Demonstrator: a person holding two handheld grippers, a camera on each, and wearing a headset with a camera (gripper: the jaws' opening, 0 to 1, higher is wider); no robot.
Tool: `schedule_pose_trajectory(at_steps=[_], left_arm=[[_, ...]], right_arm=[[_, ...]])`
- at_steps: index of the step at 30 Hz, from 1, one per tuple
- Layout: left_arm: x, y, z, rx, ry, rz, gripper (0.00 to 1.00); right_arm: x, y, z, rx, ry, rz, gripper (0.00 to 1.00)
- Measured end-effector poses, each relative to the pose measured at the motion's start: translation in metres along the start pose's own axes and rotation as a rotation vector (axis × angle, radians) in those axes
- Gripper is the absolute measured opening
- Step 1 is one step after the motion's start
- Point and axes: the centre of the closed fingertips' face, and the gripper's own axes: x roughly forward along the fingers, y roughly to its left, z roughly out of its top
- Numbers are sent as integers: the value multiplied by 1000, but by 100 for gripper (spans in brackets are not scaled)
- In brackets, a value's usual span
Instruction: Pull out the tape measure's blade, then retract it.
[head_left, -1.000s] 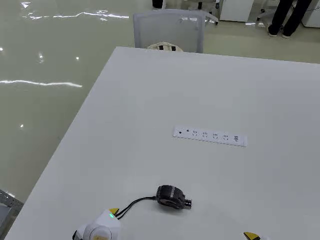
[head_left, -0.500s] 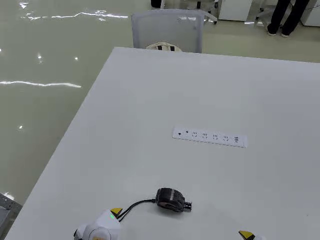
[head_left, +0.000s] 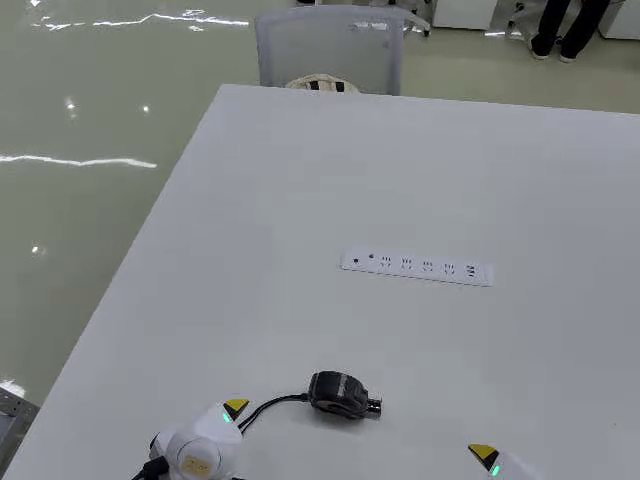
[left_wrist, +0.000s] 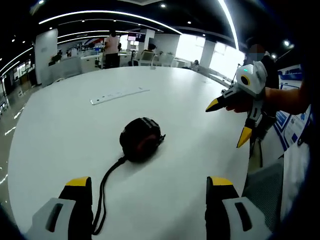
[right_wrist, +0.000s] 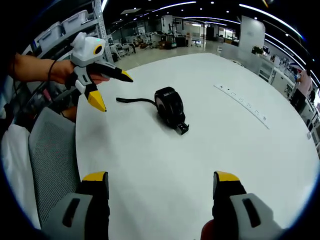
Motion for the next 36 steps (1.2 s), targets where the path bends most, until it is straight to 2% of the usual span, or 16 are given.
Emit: schedule_pose_trajectory(at_steps=[16, 26, 36], left_arm=[[14, 3, 6, 72, 17, -47, 89], [22, 4, 13, 112, 22, -70, 87], [28, 10, 17, 168, 39, -85, 85]], right_arm=[[13, -7, 7, -70, 16, 38, 86], [18, -13, 4, -103, 32, 53, 84], [24, -17, 8, -162, 41, 71, 79]])
